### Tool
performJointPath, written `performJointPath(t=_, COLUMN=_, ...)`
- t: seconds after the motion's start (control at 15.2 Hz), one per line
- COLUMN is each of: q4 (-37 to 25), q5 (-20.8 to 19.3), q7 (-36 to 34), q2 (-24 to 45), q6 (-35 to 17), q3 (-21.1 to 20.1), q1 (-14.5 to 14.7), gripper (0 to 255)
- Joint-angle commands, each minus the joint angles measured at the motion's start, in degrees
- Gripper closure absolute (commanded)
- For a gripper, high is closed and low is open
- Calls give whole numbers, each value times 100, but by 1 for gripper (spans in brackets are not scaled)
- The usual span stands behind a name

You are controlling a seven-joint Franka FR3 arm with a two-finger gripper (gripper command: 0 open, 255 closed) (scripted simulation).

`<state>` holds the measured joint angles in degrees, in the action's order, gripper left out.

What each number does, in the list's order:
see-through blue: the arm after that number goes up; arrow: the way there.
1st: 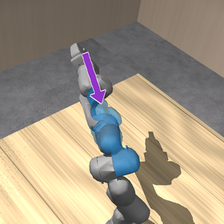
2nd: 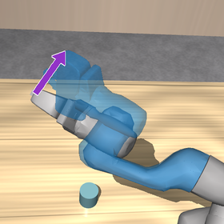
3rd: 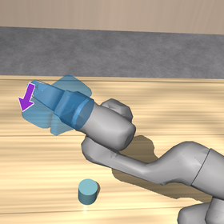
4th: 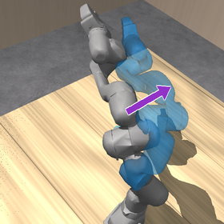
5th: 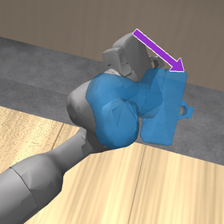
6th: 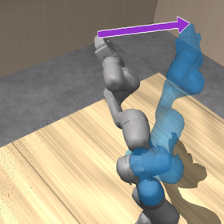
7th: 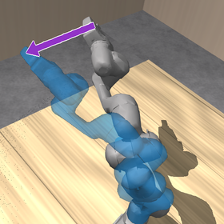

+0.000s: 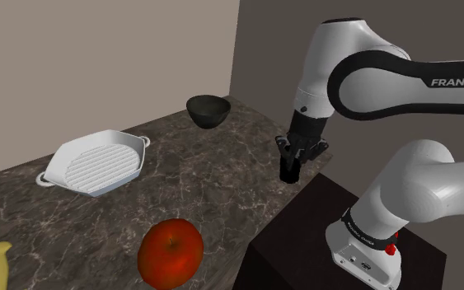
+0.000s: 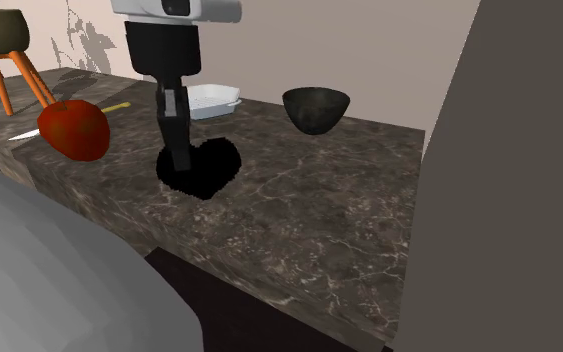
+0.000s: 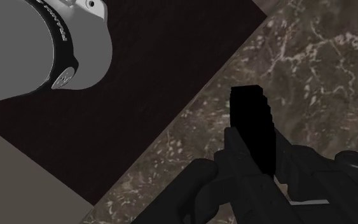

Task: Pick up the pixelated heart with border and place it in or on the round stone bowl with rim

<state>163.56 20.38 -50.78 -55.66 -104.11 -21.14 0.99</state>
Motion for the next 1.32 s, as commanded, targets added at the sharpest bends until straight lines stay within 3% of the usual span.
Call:
performJointPath(t=0.0, q4=-136, q5=-61, q7=-3, q2=-24, q6=161, q3=55, q1=-31, gripper=255)
performJointPath(t=1.25, q4=-1573, q5=-474, q7=-101, q2=-14, q6=1576, q3=461, q1=-208, gripper=255)
